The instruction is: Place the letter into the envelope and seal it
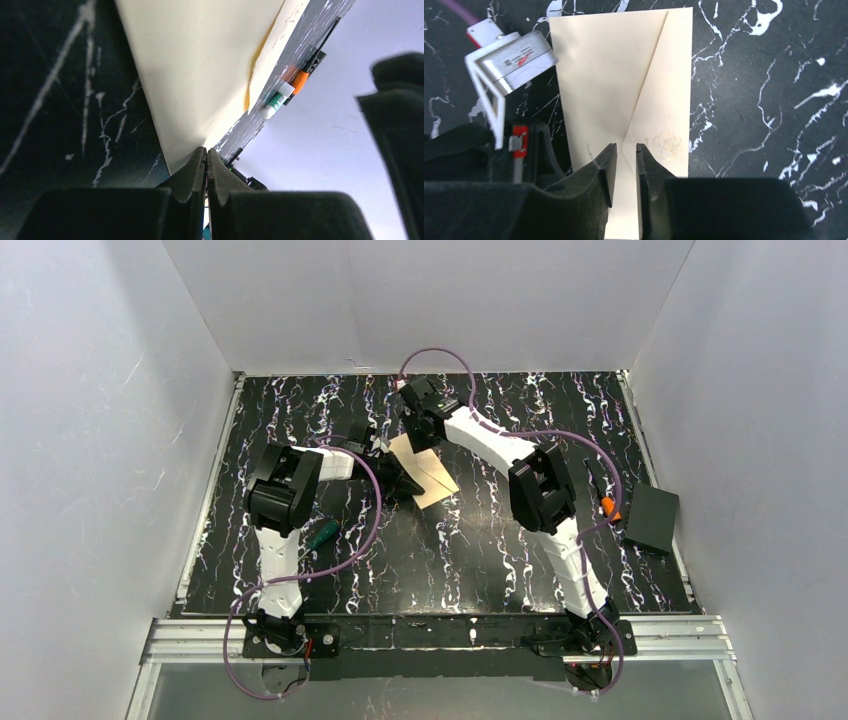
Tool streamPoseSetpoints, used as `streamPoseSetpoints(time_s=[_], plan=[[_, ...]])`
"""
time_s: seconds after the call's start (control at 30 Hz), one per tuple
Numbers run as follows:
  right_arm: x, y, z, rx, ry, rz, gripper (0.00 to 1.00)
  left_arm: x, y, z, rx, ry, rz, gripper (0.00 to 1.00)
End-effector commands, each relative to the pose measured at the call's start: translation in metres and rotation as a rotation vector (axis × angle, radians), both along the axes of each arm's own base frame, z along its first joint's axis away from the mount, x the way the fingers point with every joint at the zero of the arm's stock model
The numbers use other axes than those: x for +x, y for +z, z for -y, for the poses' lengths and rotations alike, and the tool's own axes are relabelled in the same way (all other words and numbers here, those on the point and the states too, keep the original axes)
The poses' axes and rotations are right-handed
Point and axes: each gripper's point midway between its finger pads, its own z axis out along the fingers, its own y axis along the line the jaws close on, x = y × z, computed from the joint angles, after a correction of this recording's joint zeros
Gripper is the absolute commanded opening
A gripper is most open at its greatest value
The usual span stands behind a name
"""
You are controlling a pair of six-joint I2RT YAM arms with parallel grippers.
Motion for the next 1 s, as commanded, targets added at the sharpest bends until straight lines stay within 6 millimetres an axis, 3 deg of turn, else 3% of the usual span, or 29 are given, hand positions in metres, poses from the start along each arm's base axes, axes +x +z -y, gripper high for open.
streamPoseSetpoints(time_s=[0.0,0.1,0.37,0.6,0.8,0.97], plan=[[-0.006,0.022,0.004,0.007,-0.004,0.016,0.22,-0.057,-0.081,-0.046,0.29,0.022,-0.254,0.0],[-0.008,0.007,0.008,-0.026,-0.006,-0.001,0.14,-0.057,-0.08,-0.046,0.29,0.021,-0.253,0.0],[-0.009,-0.022,0.011,-0.086,-0.011,-0.028,0.13,-0.056,-0.081,-0.045,0.288,0.018,-0.256,0.0],[-0.011,-0.043,0.0,-0.111,0.02,-0.039,0.13,-0.052,-0.081,-0.043,0.285,0.019,-0.251,0.0],[-0.034,-0.059,0.005,-0.163,0.078,-0.082,0.13,-0.048,-0.082,-0.046,0.3,0.046,-0.257,0.0],[-0.056,-0.067,0.03,-0.231,0.089,-0.126,0.1,-0.044,-0.084,-0.051,0.313,0.093,-0.281,0.0]])
